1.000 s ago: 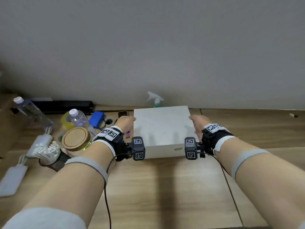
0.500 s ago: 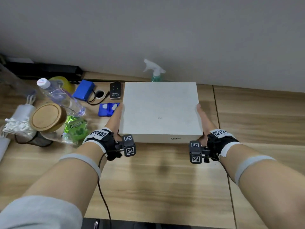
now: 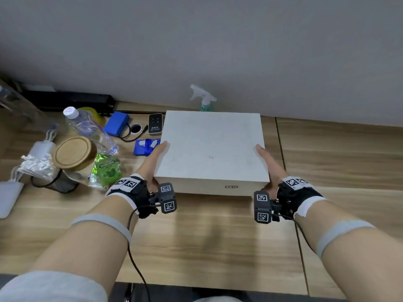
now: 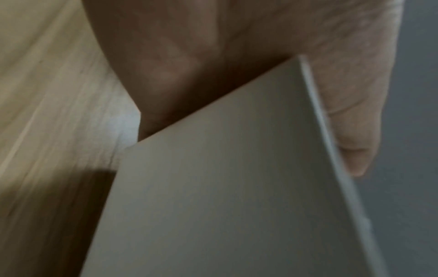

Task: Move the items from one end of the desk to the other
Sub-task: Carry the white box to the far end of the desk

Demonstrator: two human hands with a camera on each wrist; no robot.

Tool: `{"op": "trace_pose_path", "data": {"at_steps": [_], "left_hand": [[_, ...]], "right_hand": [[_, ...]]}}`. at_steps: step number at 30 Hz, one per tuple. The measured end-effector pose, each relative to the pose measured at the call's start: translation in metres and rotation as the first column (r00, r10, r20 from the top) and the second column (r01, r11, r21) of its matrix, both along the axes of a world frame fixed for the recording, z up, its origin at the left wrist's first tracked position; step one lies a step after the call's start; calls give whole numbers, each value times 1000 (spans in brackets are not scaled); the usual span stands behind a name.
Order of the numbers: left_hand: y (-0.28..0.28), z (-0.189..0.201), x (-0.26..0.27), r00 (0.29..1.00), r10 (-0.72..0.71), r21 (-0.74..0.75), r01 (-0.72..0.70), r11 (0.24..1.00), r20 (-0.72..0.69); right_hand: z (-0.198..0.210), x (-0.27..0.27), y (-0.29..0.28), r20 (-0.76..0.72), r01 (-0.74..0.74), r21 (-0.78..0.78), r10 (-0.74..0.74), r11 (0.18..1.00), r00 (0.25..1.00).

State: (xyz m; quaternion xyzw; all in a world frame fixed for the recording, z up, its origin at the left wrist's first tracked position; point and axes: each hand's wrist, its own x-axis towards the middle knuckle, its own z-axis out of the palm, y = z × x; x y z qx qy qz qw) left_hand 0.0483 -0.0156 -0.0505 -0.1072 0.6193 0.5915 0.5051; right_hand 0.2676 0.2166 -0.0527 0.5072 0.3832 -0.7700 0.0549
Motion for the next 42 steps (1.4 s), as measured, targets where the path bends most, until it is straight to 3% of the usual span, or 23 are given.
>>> {"op": "trace_pose_path", "data": {"at_steps": [5,11,20,25,31,35,42], "left_hand": [[-6,42,13,996,-89,112,90,990,-8],[30,96,54,980,-162,180,181,967,-111],[111,154,169,878,-439,264,476,839,-188],[173,159,260,801,-560,268,599,755,-211],[261,145,407,724,-650,225,689,689,-230],[317,135,508,717,-663,236,697,677,-217],[397,117,629,722,-673,261,688,677,-159]], "right_hand": [[48,30,-19,-79,155,51,-151,987,985],[114,97,-22,-169,290,123,-268,949,948],[157,244,-8,-283,535,225,-471,814,835],[156,349,14,-329,674,240,-595,699,734],[145,504,60,-298,740,223,-678,635,672],[137,611,107,-213,780,273,-756,563,619],[141,723,184,-328,799,243,-728,551,602]]}}
